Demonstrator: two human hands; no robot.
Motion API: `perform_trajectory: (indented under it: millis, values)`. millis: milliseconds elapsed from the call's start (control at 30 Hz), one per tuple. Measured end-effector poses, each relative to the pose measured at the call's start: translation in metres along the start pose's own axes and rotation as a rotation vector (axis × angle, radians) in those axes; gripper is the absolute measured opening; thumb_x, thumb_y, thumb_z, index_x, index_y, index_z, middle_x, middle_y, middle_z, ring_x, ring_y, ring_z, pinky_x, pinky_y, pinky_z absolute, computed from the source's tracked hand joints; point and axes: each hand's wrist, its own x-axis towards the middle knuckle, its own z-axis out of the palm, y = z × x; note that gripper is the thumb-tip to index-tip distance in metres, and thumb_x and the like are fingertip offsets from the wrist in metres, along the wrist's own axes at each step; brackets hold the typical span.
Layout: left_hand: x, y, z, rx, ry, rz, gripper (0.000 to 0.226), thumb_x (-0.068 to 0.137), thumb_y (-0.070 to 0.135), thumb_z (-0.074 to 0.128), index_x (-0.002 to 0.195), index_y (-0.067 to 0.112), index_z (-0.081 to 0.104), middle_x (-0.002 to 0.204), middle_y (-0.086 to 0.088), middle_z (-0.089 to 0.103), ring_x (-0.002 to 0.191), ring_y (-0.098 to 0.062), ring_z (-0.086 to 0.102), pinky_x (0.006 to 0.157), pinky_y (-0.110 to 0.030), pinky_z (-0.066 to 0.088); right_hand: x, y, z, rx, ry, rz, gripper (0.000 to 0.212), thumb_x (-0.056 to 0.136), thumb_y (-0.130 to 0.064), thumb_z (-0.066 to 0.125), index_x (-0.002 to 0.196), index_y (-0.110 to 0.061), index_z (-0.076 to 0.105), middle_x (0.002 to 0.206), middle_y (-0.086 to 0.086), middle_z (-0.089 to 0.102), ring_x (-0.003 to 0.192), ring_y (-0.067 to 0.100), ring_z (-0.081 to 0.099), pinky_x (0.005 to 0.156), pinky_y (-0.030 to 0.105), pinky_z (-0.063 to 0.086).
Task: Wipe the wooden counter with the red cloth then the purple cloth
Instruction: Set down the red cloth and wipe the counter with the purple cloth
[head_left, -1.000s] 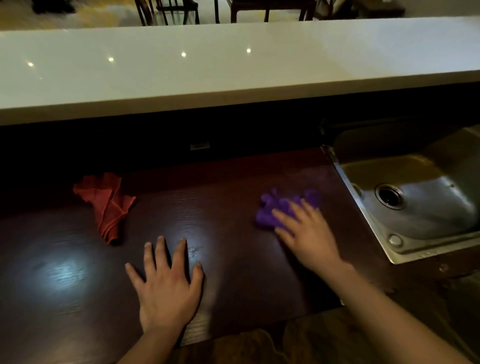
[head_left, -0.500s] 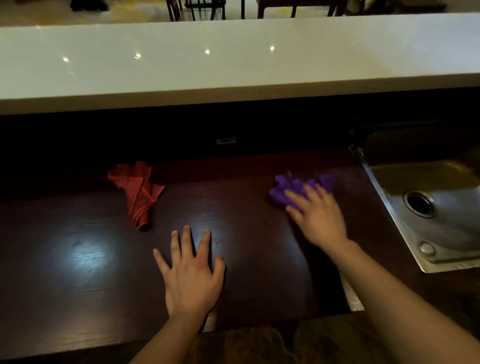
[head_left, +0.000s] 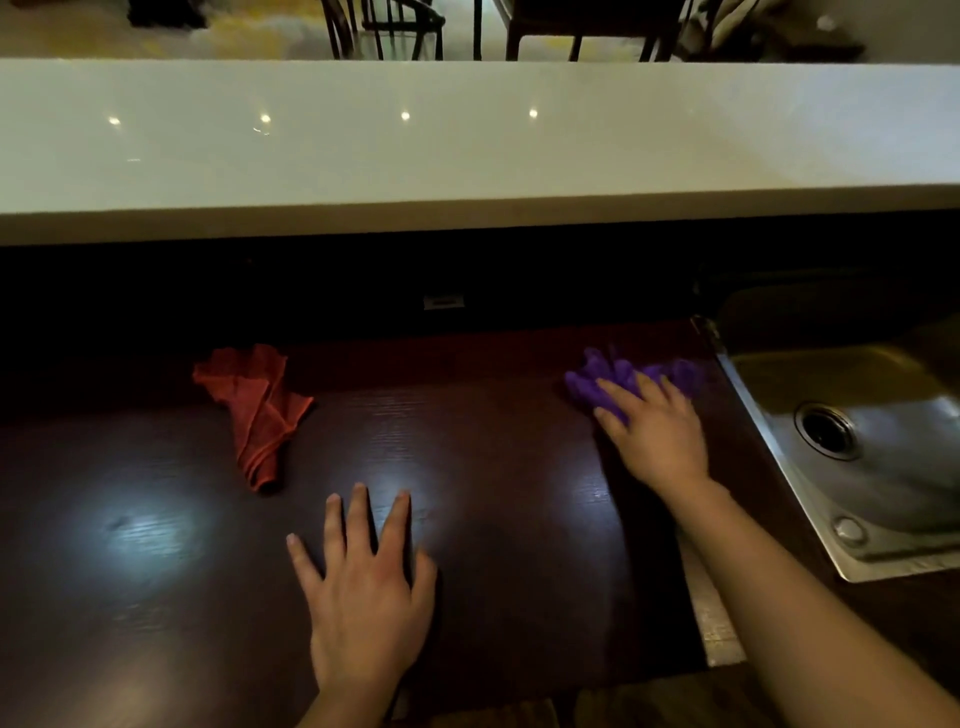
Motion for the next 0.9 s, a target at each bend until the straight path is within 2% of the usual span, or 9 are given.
perform_trajectory:
  millis: [133, 267, 367, 467, 600, 700, 800, 833, 900]
  values:
    - [0.003, 0.001, 0.002, 0.006, 0.011, 0.01, 0.061, 0.084, 0.051, 0.04, 0.141, 0.031, 0.048, 0.152, -0.013, 0.04, 0.146, -0.033, 0.023, 0.112, -0.071, 0.013, 0.02, 0.038, 0.009, -0.027, 0.037, 0.087, 0.065, 0.088, -0.068, 0.022, 0.143, -0.038, 0.041, 0.152, 0.012, 0.04, 0.141, 0.038, 0.03, 0.115, 0.055, 0.023]
    - [0.003, 0.0, 0.004, 0.045, 0.001, 0.026, 0.061, 0.084, 0.051, 0.04, 0.141, 0.031, 0.045, 0.153, -0.014, 0.038, 0.147, -0.034, 0.02, 0.112, -0.071, 0.012, 0.065, 0.0, 0.003, 0.099, 0.046, 0.218, 0.054, 0.093, -0.061, 0.038, 0.141, -0.036, 0.045, 0.152, 0.008, 0.039, 0.14, 0.044, 0.025, 0.114, 0.059, 0.022]
    - [0.002, 0.0, 0.003, 0.059, 0.002, 0.032, 0.061, 0.084, 0.051, 0.041, 0.141, 0.03, 0.045, 0.152, -0.014, 0.038, 0.146, -0.035, 0.022, 0.113, -0.07, 0.011, 0.073, -0.067, -0.002, 0.05, 0.0, -0.066, 0.053, 0.095, -0.06, 0.032, 0.141, -0.036, 0.046, 0.152, 0.003, 0.042, 0.14, 0.036, 0.032, 0.114, 0.053, 0.025]
    - [0.003, 0.0, 0.003, 0.048, 0.019, 0.028, 0.062, 0.082, 0.05, 0.042, 0.14, 0.029, 0.049, 0.151, -0.015, 0.041, 0.145, -0.036, 0.026, 0.112, -0.071, 0.013, 0.019, -0.132, 0.011, 0.049, -0.013, -0.381, 0.054, 0.092, -0.064, 0.03, 0.136, -0.04, 0.05, 0.148, -0.001, 0.047, 0.139, 0.039, 0.033, 0.113, 0.055, 0.027]
    - [0.003, 0.001, 0.002, 0.038, 0.017, 0.017, 0.062, 0.082, 0.05, 0.041, 0.14, 0.029, 0.05, 0.151, -0.015, 0.041, 0.145, -0.035, 0.025, 0.111, -0.071, 0.014, -0.027, -0.107, 0.02, 0.1, 0.011, -0.634, 0.048, 0.09, -0.062, 0.039, 0.133, -0.044, 0.051, 0.147, -0.002, 0.049, 0.139, 0.035, 0.036, 0.113, 0.053, 0.03]
    - [0.003, 0.0, 0.003, 0.039, 0.02, 0.027, 0.061, 0.083, 0.05, 0.042, 0.141, 0.03, 0.048, 0.152, -0.014, 0.04, 0.146, -0.035, 0.023, 0.112, -0.07, 0.012, 0.021, -0.082, 0.012, 0.063, 0.041, -0.384, 0.047, 0.093, -0.059, 0.042, 0.136, -0.043, 0.05, 0.148, 0.002, 0.048, 0.14, 0.036, 0.034, 0.113, 0.051, 0.029]
    - [0.002, 0.0, 0.003, 0.046, 0.026, 0.029, 0.06, 0.084, 0.05, 0.043, 0.14, 0.03, 0.047, 0.153, -0.015, 0.039, 0.146, -0.035, 0.023, 0.113, -0.07, 0.011, 0.05, -0.122, 0.005, 0.12, 0.026, -0.113, 0.047, 0.092, -0.059, 0.043, 0.136, -0.045, 0.048, 0.153, -0.002, 0.04, 0.142, 0.041, 0.025, 0.116, 0.057, 0.018]
    - [0.002, 0.0, 0.003, 0.044, 0.027, 0.031, 0.06, 0.083, 0.05, 0.043, 0.14, 0.03, 0.048, 0.152, -0.015, 0.039, 0.146, -0.035, 0.023, 0.113, -0.07, 0.011, 0.044, -0.141, 0.008, 0.143, 0.009, -0.118, 0.047, 0.091, -0.06, 0.042, 0.136, -0.047, 0.047, 0.155, -0.003, 0.037, 0.143, 0.042, 0.022, 0.116, 0.059, 0.015]
    - [0.003, 0.0, 0.003, 0.035, 0.031, 0.031, 0.061, 0.082, 0.049, 0.045, 0.139, 0.029, 0.05, 0.152, -0.015, 0.04, 0.145, -0.036, 0.025, 0.112, -0.071, 0.012, 0.016, -0.17, 0.02, 0.142, -0.004, -0.314, 0.049, 0.089, -0.063, 0.038, 0.136, -0.05, 0.044, 0.156, -0.005, 0.035, 0.144, 0.042, 0.02, 0.116, 0.062, 0.013]
